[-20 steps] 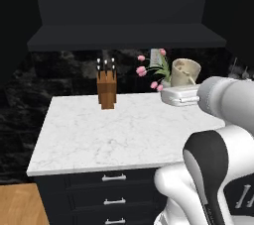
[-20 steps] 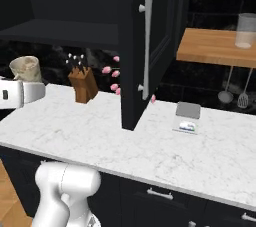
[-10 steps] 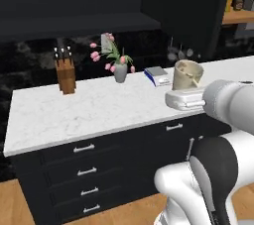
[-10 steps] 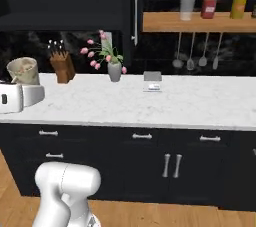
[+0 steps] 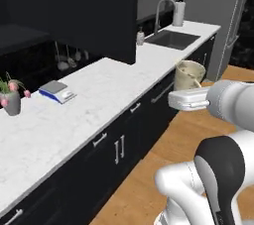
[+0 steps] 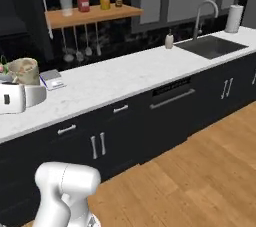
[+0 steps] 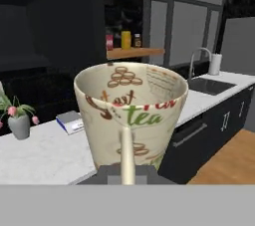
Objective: Gather all objects into one cabinet and sort the glasses and bowls to opposite sides.
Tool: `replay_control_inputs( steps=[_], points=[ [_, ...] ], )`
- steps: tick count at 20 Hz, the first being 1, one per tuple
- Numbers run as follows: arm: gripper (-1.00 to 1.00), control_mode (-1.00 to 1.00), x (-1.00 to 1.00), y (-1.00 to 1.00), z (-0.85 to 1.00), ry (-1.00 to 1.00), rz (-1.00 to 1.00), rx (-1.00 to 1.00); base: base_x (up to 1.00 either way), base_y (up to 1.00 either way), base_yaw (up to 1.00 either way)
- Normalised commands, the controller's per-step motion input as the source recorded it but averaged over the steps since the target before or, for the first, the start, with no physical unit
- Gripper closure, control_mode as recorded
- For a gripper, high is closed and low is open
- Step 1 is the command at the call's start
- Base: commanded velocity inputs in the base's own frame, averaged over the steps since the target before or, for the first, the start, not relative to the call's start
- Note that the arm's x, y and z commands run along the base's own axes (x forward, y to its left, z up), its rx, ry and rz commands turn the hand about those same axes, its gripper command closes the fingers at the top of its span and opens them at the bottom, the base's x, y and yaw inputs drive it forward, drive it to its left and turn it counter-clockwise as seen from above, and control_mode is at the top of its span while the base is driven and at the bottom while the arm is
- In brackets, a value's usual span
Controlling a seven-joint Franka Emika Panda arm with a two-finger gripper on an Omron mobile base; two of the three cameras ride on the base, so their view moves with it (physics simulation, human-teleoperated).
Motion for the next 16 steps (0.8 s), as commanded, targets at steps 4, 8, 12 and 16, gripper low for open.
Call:
replay_control_inputs(
  steps=[4, 8, 12, 16],
  points=[
    [1.00, 1.00, 0.00, 0.00, 0.00, 0.00, 0.00, 0.00, 0.00, 0.08, -0.98],
    [1.00, 1.00, 0.00, 0.00, 0.00, 0.00, 0.00, 0.00, 0.03, 0.00, -0.93],
    [1.00, 1.00, 0.00, 0.00, 0.00, 0.00, 0.00, 0.00, 0.21, 0.00, -0.86],
    [1.00, 1.00, 0.00, 0.00, 0.00, 0.00, 0.00, 0.00, 0.91, 0.00, -0.54]
  ],
)
